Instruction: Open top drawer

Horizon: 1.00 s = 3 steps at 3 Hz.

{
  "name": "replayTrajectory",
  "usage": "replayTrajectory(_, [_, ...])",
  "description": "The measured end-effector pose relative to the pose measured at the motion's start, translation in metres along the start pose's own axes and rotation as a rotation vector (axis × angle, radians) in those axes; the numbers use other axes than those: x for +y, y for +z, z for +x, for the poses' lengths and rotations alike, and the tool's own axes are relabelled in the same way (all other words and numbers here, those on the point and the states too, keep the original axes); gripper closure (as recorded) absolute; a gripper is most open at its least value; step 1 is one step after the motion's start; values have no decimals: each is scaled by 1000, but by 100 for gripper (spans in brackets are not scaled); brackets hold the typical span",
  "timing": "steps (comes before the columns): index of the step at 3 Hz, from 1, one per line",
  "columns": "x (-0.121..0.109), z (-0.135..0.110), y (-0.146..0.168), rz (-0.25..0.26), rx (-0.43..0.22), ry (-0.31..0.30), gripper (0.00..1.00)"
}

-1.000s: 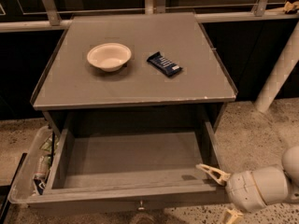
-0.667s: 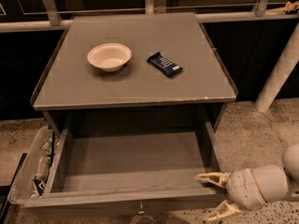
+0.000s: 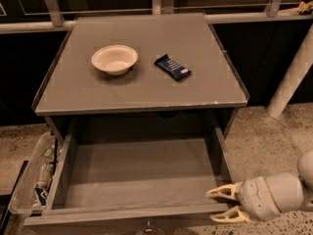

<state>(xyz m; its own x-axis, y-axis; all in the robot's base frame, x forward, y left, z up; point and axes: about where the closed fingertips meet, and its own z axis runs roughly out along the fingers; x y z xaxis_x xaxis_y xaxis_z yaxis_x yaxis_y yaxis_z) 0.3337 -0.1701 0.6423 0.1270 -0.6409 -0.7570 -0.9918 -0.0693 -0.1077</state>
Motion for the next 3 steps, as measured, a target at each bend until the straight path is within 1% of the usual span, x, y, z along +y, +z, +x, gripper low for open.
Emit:
replayTrajectory(1, [0,0,0,0,0,0,87])
replayTrajectory(3, [0,0,0,0,0,0,40])
